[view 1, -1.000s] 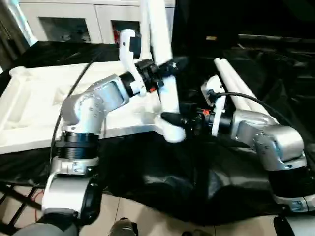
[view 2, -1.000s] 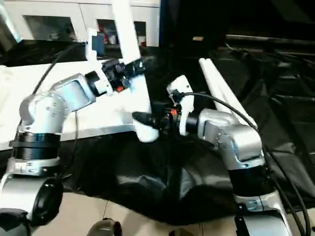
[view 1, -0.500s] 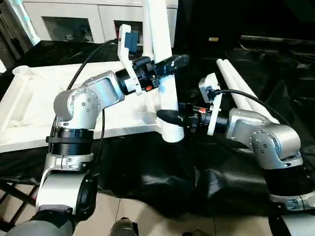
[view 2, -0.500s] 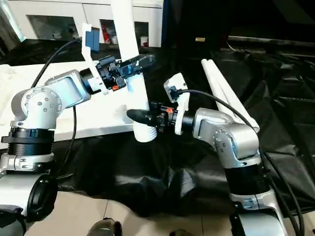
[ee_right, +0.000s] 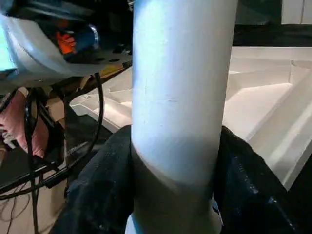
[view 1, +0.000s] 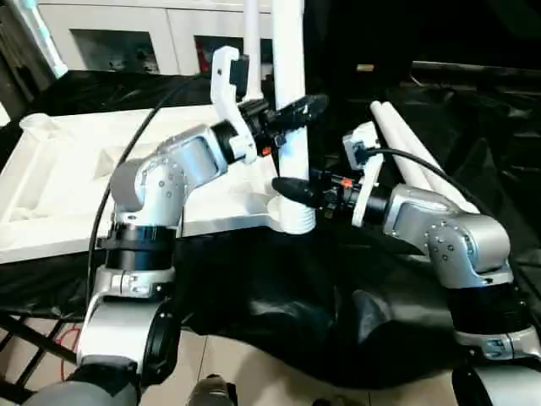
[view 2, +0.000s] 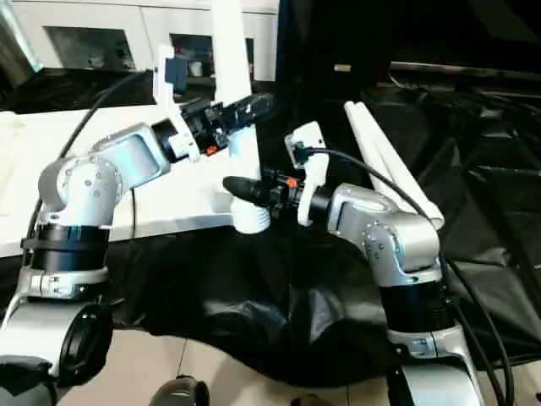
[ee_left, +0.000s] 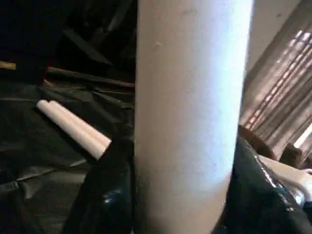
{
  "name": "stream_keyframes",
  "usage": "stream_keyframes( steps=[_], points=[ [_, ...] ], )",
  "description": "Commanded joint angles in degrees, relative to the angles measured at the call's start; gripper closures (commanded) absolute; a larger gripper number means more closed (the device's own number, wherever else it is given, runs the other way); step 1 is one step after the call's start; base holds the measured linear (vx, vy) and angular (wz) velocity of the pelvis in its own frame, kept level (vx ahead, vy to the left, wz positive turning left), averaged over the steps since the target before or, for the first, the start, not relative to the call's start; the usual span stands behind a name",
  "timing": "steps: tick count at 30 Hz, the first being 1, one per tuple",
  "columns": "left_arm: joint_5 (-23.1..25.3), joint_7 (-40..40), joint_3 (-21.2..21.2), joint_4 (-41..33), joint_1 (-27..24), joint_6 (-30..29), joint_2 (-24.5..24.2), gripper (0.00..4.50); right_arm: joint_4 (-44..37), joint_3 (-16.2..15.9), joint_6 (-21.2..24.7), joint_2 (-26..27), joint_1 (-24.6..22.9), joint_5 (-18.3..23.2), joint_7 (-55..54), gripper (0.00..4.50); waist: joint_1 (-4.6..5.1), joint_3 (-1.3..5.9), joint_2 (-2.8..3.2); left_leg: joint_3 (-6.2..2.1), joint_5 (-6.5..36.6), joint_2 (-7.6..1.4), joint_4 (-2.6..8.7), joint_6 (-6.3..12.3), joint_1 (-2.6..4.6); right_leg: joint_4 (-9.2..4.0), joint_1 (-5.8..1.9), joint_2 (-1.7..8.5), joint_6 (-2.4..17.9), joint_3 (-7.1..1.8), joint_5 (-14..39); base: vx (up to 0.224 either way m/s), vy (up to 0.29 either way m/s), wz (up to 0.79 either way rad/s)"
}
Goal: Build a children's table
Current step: Pick table leg
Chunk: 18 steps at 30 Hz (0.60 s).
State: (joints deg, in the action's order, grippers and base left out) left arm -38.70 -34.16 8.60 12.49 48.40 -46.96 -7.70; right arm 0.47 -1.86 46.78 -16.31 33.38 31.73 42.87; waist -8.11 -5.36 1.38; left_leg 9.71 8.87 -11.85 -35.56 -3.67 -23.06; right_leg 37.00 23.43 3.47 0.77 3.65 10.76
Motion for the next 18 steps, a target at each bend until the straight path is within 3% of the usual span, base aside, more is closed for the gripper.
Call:
stream_keyframes(
  steps=[1, 8, 9, 10, 13, 15, 18],
  points=[
    [-2.13, -1.82, 0.86, -0.82, 0.26, -0.42, -0.11, 2.55, -0.32, 0.81, -0.61, -0.52, 0.98, 1.05, 0.61, 2.61, 0.1, 5.97, -0.66, -0.18, 7.73, -0.79, 3.65, -1.01, 1.18, -4.62, -3.34, 4.07, 9.53, -2.62, 9.6, 0.0, 0.0, 0.0],
    [0.6, 2.12, 1.11, 0.72, 1.69, 2.21, -0.06, 2.6, -0.4, 0.38, -1.87, -1.18, 1.08, -0.22, 0.72, 2.62, -0.04, 6.08, -0.3, -0.27, 8.02, -0.84, 3.66, -1.42, 1.26, -4.56, -3.28, 4.05, 9.43, -2.63, 9.05, 0.0, 0.0, 0.0],
    [2.73, 5.21, 0.91, 0.75, 2.05, 3.23, 0.39, 2.6, -0.24, 0.46, -2.11, -0.77, 1.23, -0.71, -0.1, 1.92, 0.02, 6.1, -0.46, -0.26, 7.92, -0.85, 3.65, -1.39, 1.24, -4.52, -3.32, 4.0, 9.53, -2.64, 8.38, 0.0, 0.0, 0.0],
    [2.73, 5.21, 0.91, 0.75, 2.05, 3.23, 0.39, 2.6, -0.24, 0.46, -2.11, -0.77, 1.23, -0.71, -0.1, 1.92, 0.01, 6.1, -0.45, -0.28, 7.9, -0.86, 3.63, -1.36, 1.23, -4.49, -3.38, 4.03, 9.67, -2.64, 8.1, 0.0, 0.0, 0.0],
    [7.4, 10.8, -0.75, -0.09, 2.15, 4.88, 1.07, 2.61, -0.97, -2.49, -4.64, 0.27, 1.11, -4.51, -2.63, 1.79, 0.14, 6.08, -0.46, -0.33, 7.63, -0.76, 3.63, -1.48, 1.11, -4.54, -3.48, 3.94, 8.82, -2.65, 8.2, 0.0, 0.0, 0.0],
    [10.05, 13.33, -2.19, -1.29, 1.83, 6.29, 1.5, 2.61, 0.64, -4.43, -6.19, 2.54, 1.7, -8.58, -7.98, 1.46, 0.41, 6.03, -0.47, -0.41, 7.51, -0.74, 3.73, -1.98, 0.97, -4.61, -3.47, 3.95, 8.18, -2.58, 8.76, 0.0, 0.0, 0.0],
    [11.15, 15.76, -2.96, -2.85, 1.45, 6.08, 1.91, 2.61, 3.19, -5.45, -7.05, 5.41, 2.27, -11.12, -12.95, 1.45, 0.86, 6.1, -0.39, -0.39, 7.62, -0.73, 3.72, -2.18, 1.11, -4.57, -3.27, 4.03, 8.97, -2.59, 9.25, 0.0, 0.0, 0.0]
  ],
)
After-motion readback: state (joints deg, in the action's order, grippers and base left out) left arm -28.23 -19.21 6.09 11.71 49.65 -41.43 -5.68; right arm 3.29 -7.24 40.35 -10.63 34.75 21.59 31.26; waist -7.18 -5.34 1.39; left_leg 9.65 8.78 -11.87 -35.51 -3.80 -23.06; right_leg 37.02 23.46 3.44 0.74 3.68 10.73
